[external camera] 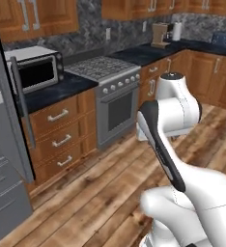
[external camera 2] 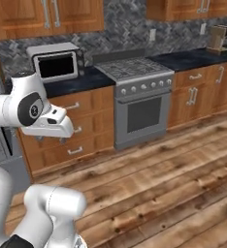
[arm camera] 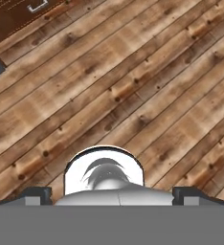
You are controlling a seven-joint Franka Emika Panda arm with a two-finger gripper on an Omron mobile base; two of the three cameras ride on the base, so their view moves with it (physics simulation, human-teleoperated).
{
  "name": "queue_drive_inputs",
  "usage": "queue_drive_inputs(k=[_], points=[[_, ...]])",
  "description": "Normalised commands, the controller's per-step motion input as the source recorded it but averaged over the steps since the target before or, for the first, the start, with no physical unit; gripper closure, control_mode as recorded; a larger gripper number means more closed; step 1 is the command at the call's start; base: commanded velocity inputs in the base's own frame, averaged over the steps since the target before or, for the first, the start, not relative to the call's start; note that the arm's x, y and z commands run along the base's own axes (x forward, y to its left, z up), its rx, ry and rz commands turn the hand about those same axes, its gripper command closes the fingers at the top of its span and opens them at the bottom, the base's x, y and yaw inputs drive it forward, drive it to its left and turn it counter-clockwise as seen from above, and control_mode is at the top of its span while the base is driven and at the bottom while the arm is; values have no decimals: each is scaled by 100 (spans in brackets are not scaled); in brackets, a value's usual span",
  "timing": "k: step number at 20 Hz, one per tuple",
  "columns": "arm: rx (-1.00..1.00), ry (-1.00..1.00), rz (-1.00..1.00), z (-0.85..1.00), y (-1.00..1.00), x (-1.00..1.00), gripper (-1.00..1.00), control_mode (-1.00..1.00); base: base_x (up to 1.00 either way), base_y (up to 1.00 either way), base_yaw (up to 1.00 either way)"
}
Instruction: Retrieve the butter from the fridge and place it on a plate on the dining table. Then retrieve the butter knife by the fridge and place it near the plate.
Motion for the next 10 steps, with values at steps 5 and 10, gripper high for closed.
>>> queue_drive_inputs(k=[5, 10], points=[[0, 0, 0, 0, 0, 0, -100, 100, 76, -34, 40], [0, 0, 0, 0, 0, 0, -100, 100, 34, -37, 63]])
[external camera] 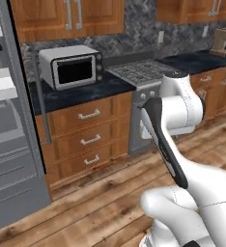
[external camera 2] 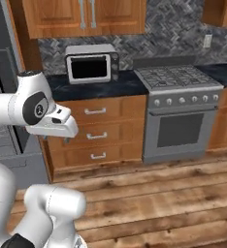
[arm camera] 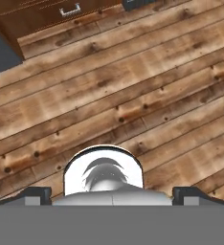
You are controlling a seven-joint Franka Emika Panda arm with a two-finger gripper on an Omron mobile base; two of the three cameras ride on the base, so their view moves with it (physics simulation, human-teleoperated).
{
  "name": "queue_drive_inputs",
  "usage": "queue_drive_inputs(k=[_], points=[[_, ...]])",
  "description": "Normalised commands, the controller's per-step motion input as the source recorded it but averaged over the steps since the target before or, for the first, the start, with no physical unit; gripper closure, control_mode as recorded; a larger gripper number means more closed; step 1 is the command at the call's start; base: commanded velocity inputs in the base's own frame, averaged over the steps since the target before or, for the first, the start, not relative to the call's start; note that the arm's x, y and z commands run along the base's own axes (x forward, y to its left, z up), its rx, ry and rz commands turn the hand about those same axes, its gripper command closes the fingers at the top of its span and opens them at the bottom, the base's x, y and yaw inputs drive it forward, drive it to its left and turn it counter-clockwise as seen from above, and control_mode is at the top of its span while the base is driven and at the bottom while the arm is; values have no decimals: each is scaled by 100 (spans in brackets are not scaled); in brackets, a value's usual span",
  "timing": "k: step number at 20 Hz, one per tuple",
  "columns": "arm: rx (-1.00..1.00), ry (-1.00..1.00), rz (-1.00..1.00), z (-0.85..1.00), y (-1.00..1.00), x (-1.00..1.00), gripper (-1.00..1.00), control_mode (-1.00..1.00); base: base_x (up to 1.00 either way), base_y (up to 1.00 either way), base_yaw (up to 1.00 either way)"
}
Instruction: Retrieve the butter from the fridge and place it on a plate on the dining table. Then retrieve the butter knife by the fridge and place it near the plate.
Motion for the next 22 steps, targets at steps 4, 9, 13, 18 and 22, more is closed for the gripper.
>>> queue_drive_inputs(k=[4, 9, 13, 18, 22], points=[[0, 0, 0, 0, 0, 0, -100, 100, 27, -17, 57], [0, 0, 0, 0, 0, 0, -100, 100, 41, -36, 21], [0, 0, 0, 0, 0, 0, -100, 100, 36, -36, 0], [0, 0, 0, 0, 0, 0, -100, 100, 33, -24, 0], [0, 0, 0, 0, 0, 0, -100, 100, 88, 3, -6]])
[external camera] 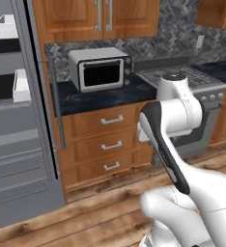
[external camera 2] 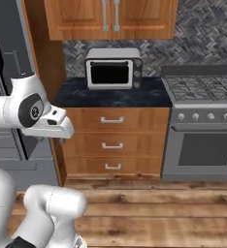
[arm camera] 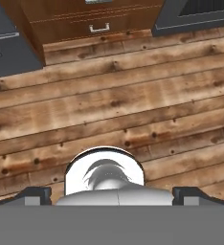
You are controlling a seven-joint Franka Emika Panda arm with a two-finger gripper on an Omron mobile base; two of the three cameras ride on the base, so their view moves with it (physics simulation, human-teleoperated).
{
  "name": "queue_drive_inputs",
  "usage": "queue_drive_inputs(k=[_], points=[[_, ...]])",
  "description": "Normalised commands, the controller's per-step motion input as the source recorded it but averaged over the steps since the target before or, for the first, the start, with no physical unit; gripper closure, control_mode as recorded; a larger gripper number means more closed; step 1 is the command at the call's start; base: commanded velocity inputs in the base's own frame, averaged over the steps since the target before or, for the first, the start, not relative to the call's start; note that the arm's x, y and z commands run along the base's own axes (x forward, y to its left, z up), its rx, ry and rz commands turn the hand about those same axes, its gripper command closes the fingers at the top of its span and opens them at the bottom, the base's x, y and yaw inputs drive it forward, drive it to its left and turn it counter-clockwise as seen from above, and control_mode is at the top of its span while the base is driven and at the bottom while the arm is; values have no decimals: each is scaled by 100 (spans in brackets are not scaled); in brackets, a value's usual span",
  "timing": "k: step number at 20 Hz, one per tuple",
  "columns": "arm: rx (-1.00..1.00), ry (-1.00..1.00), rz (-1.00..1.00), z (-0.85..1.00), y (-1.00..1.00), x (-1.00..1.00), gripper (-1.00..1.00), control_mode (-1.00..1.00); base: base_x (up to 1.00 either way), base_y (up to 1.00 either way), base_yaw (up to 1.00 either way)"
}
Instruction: Retrieve the butter from the fridge and place it on a plate on the dining table. Then retrieve the butter knife by the fridge and place it near the plate.
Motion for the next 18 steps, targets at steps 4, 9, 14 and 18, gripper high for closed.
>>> queue_drive_inputs(k=[4, 9, 14, 18], points=[[0, 0, 0, 0, 0, 0, -100, 100, 100, 2, 9], [0, 0, 0, 0, 0, 0, -100, 100, 74, -7, 15], [0, 0, 0, 0, 0, 0, -100, 100, 38, -11, 26], [0, 0, 0, 0, 0, 0, -100, 100, 23, -35, 38]])
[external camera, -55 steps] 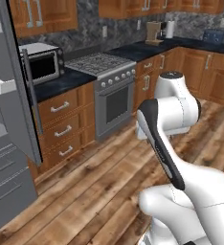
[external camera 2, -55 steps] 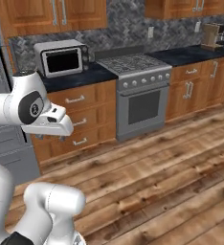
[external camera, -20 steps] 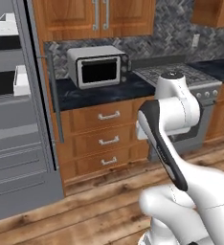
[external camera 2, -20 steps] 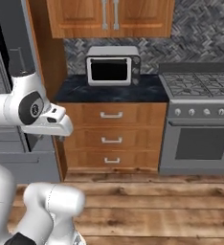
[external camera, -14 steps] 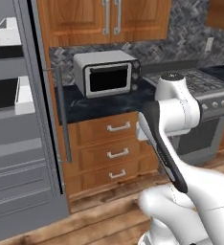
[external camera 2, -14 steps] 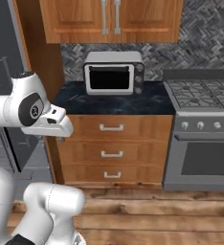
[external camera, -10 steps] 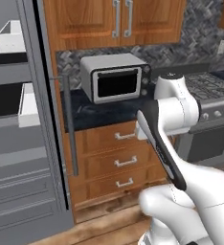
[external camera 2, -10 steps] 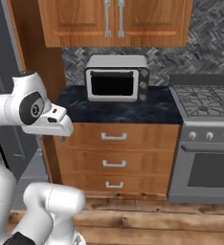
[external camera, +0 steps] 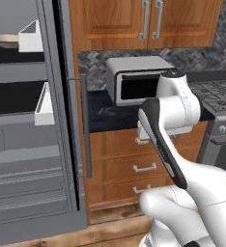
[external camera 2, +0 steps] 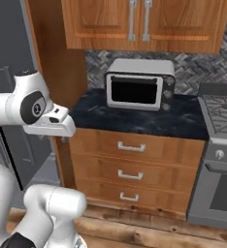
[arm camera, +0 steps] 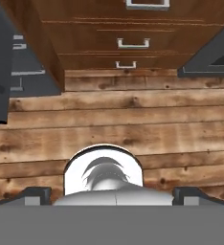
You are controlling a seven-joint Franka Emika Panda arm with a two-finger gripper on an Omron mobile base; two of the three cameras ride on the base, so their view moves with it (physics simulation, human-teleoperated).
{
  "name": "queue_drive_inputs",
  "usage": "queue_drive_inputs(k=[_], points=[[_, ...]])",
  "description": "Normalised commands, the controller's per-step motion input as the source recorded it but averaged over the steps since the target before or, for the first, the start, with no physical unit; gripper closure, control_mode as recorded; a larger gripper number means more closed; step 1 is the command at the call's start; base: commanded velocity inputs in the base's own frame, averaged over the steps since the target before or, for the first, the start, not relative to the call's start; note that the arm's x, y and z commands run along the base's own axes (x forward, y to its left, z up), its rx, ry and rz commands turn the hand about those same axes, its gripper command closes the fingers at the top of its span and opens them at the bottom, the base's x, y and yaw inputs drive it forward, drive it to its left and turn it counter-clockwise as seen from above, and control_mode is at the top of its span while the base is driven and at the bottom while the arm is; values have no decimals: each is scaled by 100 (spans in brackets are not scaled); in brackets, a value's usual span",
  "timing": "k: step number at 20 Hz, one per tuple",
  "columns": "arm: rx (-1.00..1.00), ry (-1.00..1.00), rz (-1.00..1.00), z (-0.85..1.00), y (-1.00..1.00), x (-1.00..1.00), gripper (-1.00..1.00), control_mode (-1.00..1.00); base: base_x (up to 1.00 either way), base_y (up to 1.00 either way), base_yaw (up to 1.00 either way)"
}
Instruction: Retrieve the butter from the fridge and place it on a plate on the dining table. Then retrieve the butter knife by the fridge and place it near the plate.
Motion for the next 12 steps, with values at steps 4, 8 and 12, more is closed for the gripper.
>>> queue_drive_inputs(k=[4, 8, 12], points=[[0, 0, 0, 0, 0, 0, -100, 100, 21, -73, 23], [0, 0, 0, 0, 0, 0, -100, 100, 36, -78, 5], [0, 0, 0, 0, 0, 0, -100, 100, 30, -55, 0]])
